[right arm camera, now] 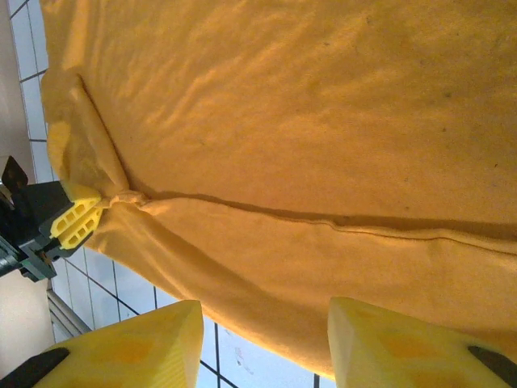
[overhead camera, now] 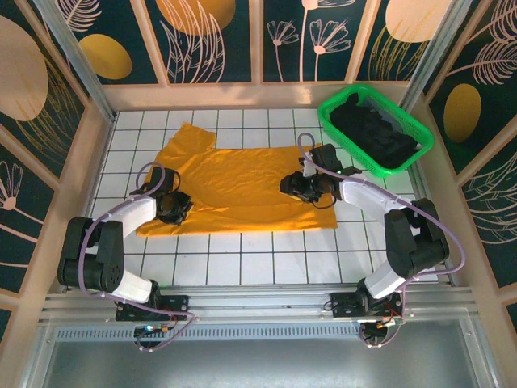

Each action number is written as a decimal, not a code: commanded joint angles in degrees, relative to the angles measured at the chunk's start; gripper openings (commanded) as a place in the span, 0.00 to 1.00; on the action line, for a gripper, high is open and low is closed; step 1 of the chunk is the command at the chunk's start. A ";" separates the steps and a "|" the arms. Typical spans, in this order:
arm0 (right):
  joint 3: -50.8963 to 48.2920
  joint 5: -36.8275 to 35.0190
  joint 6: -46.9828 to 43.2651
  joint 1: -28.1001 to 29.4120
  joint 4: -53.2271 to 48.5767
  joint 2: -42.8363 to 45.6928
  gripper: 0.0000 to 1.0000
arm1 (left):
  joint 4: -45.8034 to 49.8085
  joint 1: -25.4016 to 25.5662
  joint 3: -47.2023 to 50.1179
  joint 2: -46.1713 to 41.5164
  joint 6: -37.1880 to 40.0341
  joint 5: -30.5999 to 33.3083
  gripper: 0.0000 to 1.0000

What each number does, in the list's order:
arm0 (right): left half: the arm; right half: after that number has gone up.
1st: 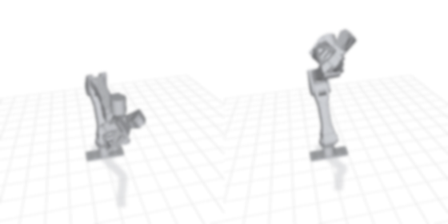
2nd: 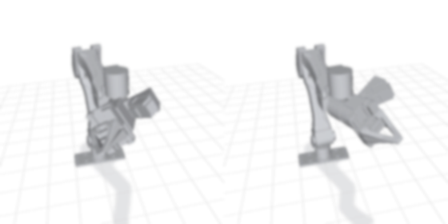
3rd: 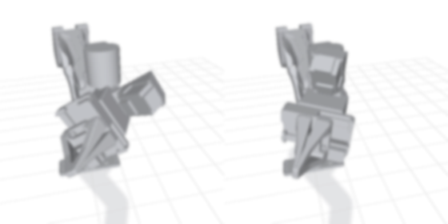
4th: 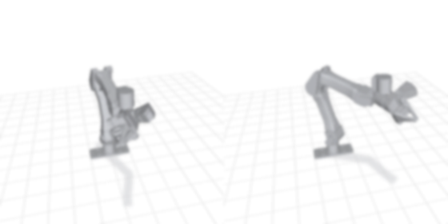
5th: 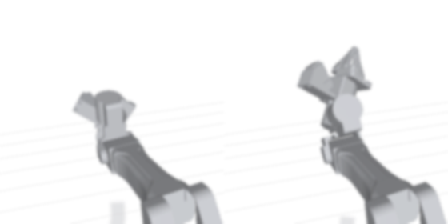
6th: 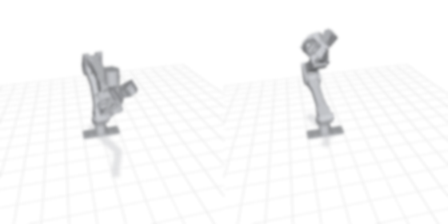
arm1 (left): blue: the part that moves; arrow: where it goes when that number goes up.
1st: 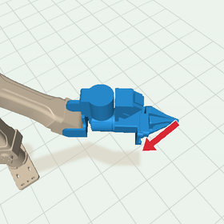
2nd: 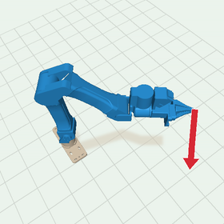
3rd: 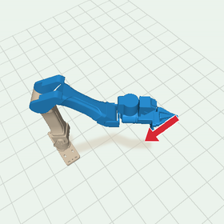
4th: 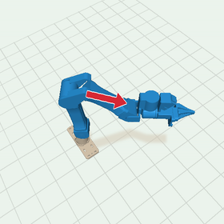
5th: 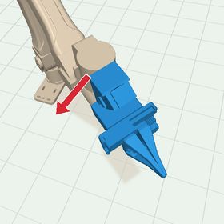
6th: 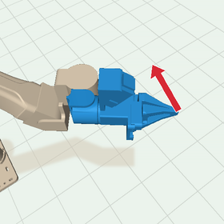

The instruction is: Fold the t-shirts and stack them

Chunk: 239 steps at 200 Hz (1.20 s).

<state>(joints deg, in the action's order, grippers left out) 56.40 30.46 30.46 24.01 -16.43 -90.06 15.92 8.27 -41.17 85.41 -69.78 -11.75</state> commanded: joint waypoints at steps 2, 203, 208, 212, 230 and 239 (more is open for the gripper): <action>1.63 -0.12 0.30 0.42 0.80 -0.81 0.43 | -0.78 0.58 -2.26 1.07 0.62 -0.44 0.08; 1.65 0.21 0.47 -0.65 -0.45 -0.98 0.39 | 11.01 10.45 -28.04 21.10 20.20 5.95 0.00; 1.76 0.26 0.41 -0.68 -0.55 -1.05 0.39 | 11.20 10.54 -28.24 21.34 20.42 5.95 0.00; 1.79 0.30 0.35 -0.74 -0.54 -1.19 0.39 | 11.23 10.62 -28.33 21.49 20.52 5.99 0.00; 2.05 0.48 0.30 -0.78 -0.71 -1.51 0.39 | 11.23 10.80 -28.30 21.58 20.81 6.29 0.00; 2.19 0.57 0.30 -0.76 -0.66 -1.57 0.39 | 11.10 10.78 -28.35 21.57 20.77 6.62 0.00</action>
<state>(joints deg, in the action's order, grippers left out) 57.54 30.06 30.74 23.57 -16.47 -90.63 25.32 18.74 -68.27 106.24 -50.89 -6.74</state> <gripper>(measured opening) 0.387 0.061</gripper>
